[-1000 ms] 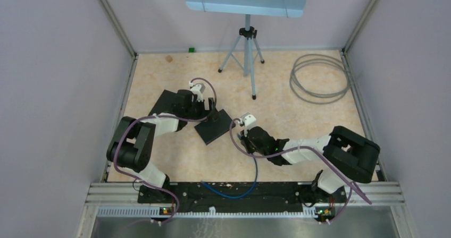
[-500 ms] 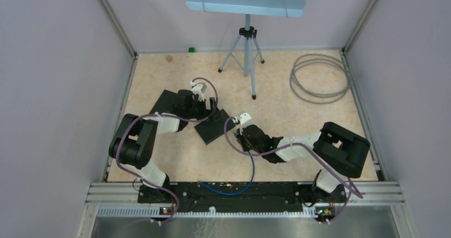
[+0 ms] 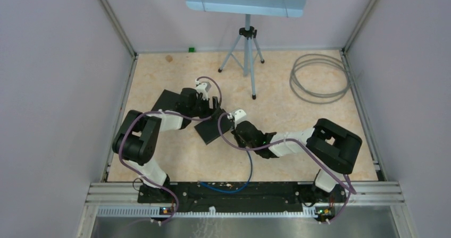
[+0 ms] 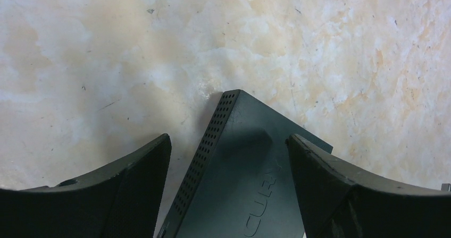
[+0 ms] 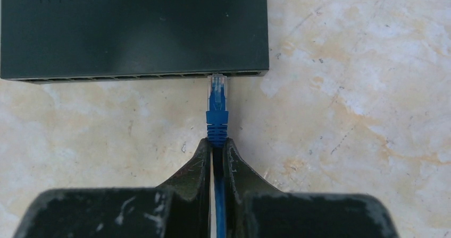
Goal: Insert the plug into the switch port
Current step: Insert the connector into the switch port.
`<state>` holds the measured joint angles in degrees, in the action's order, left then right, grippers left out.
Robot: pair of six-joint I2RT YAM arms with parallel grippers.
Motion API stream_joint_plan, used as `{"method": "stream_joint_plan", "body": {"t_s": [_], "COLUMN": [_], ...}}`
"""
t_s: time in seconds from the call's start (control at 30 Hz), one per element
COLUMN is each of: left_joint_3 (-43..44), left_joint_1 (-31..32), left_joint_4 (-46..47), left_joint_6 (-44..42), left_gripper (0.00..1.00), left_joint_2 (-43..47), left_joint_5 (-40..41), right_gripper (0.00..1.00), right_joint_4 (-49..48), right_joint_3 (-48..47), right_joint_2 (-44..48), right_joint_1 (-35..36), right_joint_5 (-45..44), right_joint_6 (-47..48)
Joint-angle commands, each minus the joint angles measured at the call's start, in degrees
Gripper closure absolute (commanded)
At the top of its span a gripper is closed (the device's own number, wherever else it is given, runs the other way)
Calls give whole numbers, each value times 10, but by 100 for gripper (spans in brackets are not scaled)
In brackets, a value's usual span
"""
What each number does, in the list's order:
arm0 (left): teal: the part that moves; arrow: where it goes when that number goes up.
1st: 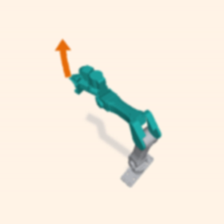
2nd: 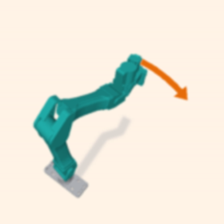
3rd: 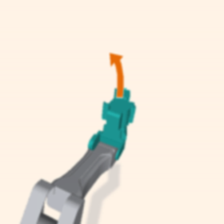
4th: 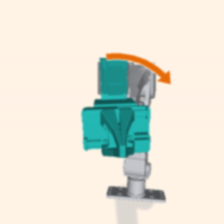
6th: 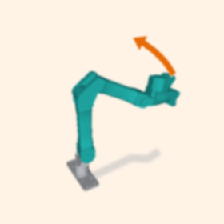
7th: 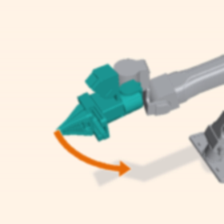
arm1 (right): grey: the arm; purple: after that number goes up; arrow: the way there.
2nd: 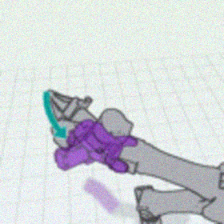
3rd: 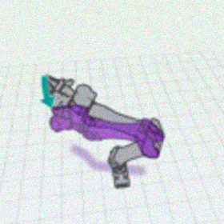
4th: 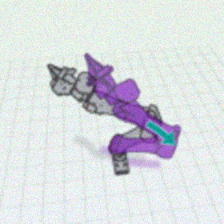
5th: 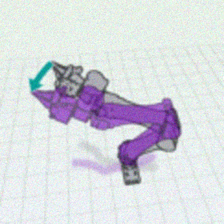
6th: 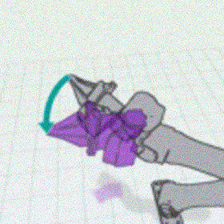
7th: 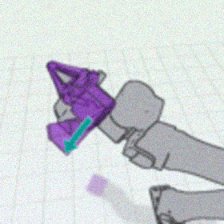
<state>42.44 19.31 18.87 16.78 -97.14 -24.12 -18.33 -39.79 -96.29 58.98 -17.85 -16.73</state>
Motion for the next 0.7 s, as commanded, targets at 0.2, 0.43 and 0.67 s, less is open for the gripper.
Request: {"method": "stream_joint_plan", "body": {"t_s": [0.2, 0.43, 0.67], "left_joint_3": [-11, -8, -6], "left_joint_1": [5, 10, 16], "left_joint_4": [-39, -45, -55], "left_joint_6": [4, 8, 12], "left_gripper": [16, 21, 24], "left_joint_2": [-5, -10, -17], "left_joint_5": [-5, -7, -4], "right_gripper": [100, 100, 100], "right_joint_4": [26, 30, 30], "right_joint_3": [-24, -38, -50], "right_joint_2": [-4, -8, -11], "right_joint_1": [-1, -1, -1], "right_joint_5": [-35, -26, -20], "right_joint_6": [-15, -9, -7]}}
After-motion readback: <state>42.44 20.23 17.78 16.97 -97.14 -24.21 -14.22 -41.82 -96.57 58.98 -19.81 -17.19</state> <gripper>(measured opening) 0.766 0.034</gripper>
